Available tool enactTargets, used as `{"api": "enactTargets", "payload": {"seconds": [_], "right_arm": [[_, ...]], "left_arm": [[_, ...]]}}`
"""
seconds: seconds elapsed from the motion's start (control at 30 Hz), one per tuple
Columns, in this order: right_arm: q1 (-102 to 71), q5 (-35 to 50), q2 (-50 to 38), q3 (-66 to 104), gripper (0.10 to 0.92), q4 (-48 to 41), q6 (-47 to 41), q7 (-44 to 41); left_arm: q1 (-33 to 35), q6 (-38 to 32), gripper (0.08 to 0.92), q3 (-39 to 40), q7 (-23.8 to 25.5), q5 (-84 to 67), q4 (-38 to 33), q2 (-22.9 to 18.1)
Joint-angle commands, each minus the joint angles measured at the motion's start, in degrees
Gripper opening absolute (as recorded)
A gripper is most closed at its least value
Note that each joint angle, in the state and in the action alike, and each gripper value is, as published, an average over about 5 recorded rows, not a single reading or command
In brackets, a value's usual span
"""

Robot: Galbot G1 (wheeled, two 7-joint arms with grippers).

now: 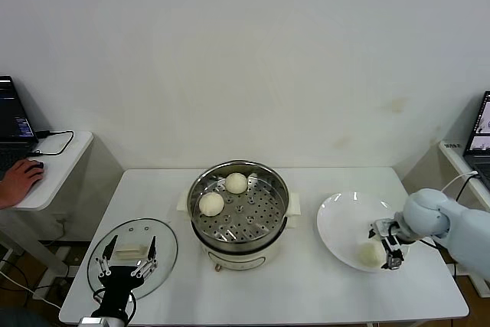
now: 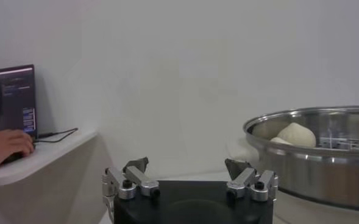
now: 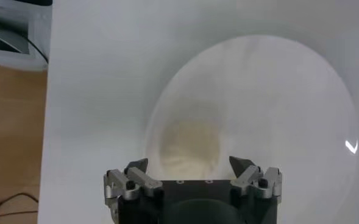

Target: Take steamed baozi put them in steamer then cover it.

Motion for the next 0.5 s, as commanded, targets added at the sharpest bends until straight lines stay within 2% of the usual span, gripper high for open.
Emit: {"api": "enactTargets", "payload": {"seconds": [0.03, 0.5], "right_arm": [[-1.5, -0.6, 1.6, 0.8, 0.785, -1.8, -0.2, 0.3], [-0.4, 0.4, 1.3, 0.9, 0.63, -1.7, -0.3, 0.1]], "left_arm": [[0.0, 0.0, 0.823, 0.0, 0.0, 0.0, 0.2, 0.0], [0.1, 0.0, 0.823, 0.1, 0.1, 0.1, 0.0, -0.1]]}}
